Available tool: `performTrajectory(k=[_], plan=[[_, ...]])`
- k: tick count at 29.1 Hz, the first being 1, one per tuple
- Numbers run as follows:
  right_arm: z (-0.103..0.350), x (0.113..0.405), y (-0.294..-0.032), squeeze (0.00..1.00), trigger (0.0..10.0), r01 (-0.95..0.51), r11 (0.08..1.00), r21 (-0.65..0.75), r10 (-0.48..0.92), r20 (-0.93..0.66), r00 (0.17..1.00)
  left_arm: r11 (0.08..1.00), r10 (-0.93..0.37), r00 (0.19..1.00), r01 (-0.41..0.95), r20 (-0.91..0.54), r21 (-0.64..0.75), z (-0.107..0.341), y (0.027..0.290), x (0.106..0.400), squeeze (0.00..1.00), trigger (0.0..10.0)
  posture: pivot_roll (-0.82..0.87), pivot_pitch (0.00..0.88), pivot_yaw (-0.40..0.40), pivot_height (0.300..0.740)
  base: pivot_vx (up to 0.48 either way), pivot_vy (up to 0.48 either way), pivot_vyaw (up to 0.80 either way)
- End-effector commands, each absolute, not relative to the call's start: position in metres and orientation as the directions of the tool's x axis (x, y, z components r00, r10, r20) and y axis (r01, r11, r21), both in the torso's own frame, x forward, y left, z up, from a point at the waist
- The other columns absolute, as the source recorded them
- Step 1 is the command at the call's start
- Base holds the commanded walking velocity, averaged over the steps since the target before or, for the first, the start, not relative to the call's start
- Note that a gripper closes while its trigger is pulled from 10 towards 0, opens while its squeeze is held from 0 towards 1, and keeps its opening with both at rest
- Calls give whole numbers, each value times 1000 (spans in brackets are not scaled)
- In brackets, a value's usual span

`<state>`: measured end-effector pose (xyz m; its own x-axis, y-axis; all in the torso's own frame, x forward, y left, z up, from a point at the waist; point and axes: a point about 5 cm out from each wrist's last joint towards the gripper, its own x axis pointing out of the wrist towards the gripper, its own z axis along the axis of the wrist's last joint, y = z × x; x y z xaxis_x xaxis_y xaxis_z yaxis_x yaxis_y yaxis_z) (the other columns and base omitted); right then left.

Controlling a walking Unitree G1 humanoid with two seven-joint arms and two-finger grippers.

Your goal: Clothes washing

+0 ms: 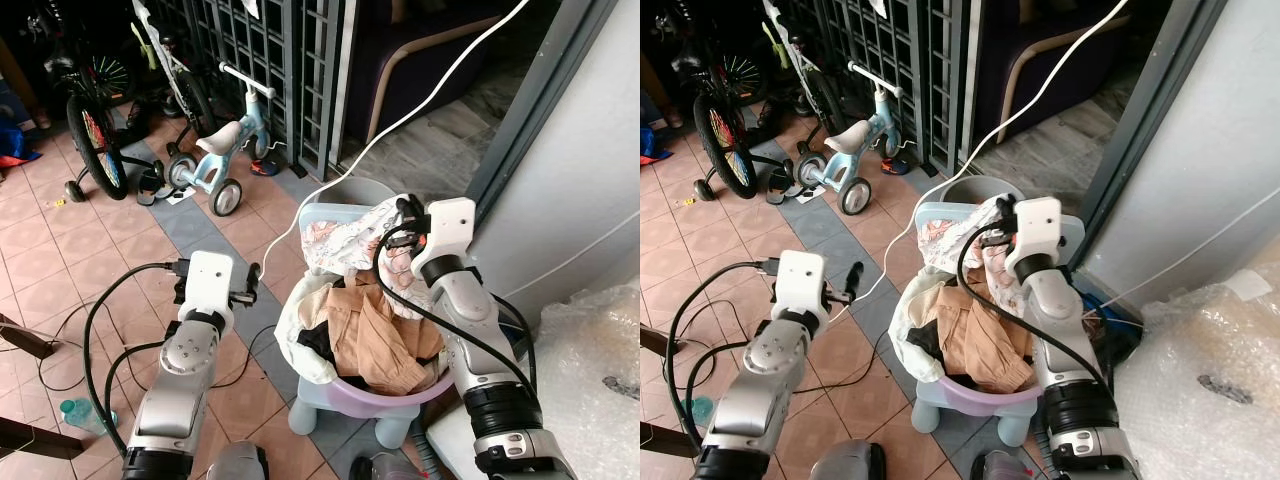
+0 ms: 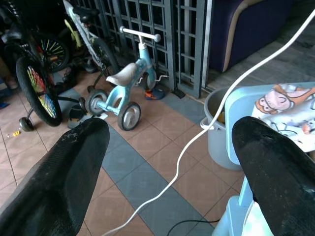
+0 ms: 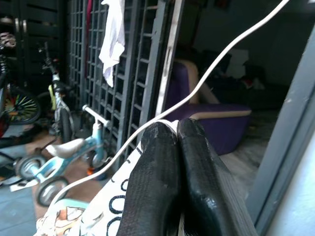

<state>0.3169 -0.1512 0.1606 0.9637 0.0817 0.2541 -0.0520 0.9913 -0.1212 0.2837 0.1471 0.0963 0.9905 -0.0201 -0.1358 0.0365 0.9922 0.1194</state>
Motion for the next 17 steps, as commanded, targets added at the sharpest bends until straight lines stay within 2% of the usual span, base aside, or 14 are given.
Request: performTrajectory(k=[1, 5, 6, 7, 8, 17], plan=[[172, 319, -153, 0, 0, -18, 994, -108, 47, 276, 960, 994, -12, 991, 27, -135, 109, 94, 145, 285, 0, 10000, 15, 0, -14, 740, 0, 0, 0], [181, 322, -149, 0, 0, -18, 994, -105, 48, 290, 956, 993, -29, 994, 41, -102, 113, 100, 139, 287, 0, 10000, 21, 0, 2, 740, 0, 0, 0], [185, 324, -146, 0, 3922, -14, 993, -115, 48, 292, 955, 991, -31, 996, 42, -87, 126, 102, 137, 289, 0, 10000, 24, 0, 10, 740, 0, 0, -800], [186, 324, -145, 0, 3922, -14, 993, -117, 48, 292, 955, 991, -31, 996, 42, -85, 131, 102, 137, 290, 0, 10000, 18, 0, 10, 740, 0, 0, -800], [188, 324, -144, 0, 10000, -19, 992, -122, 55, 298, 953, 990, -30, 996, 41, -79, 134, 103, 136, 290, 0, 10000, 18, 0, 10, 740, 0, 0, -800], [182, 319, -145, 0, 10000, 11, 988, -153, 33, 281, 959, 991, -32, 996, 43, -82, 127, 99, 132, 293, 0, 10000, 13, 0, -1, 740, 0, 0, -785]])
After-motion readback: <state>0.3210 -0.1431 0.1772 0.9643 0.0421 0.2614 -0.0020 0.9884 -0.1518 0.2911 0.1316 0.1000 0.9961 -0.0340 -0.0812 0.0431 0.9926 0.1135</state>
